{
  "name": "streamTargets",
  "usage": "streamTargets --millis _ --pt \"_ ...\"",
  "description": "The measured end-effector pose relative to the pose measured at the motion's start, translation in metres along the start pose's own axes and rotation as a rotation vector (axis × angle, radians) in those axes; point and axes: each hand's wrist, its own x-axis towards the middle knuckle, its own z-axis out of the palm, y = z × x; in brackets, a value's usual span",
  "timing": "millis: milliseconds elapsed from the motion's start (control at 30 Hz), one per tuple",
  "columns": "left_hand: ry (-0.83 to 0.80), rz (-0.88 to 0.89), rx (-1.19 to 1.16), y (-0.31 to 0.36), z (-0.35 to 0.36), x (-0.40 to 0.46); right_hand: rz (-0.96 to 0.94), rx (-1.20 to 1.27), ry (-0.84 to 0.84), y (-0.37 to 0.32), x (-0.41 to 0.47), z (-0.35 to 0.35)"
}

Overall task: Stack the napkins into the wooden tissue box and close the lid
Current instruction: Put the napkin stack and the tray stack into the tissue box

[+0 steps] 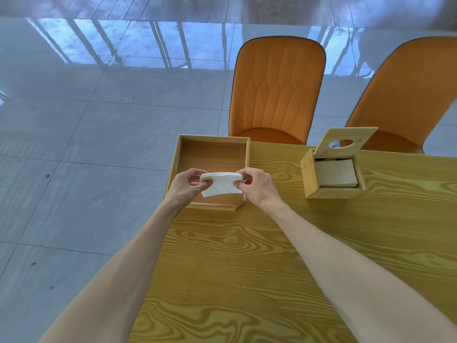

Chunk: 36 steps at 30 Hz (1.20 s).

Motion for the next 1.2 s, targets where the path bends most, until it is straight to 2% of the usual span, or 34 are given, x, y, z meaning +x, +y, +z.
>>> streamTargets --millis 200,433,567,700,933,1200 --pt "-0.039 0.064 -0.036 0.035 0.045 -0.013 0.028 0.104 0.096 0.025 -0.029 -0.053" --pt "-0.159 0.053 -0.111 0.073 0.126 -0.029 0.132 0.180 0.210 0.081 -0.065 -0.126" --pt "-0.165 0.051 -0.123 0.098 0.174 -0.031 0.148 0.199 0.264 0.108 -0.069 -0.167" --pt "-0.099 0.034 -0.151 0.118 0.214 -0.027 0.166 0.198 0.324 0.126 -0.063 -0.198" --pt "0.166 0.021 -0.040 0.140 0.251 -0.006 0.208 0.208 0.407 0.138 -0.037 -0.221" --pt "0.239 0.053 0.218 0.141 0.266 0.002 0.240 0.047 0.452 0.148 -0.019 -0.207"
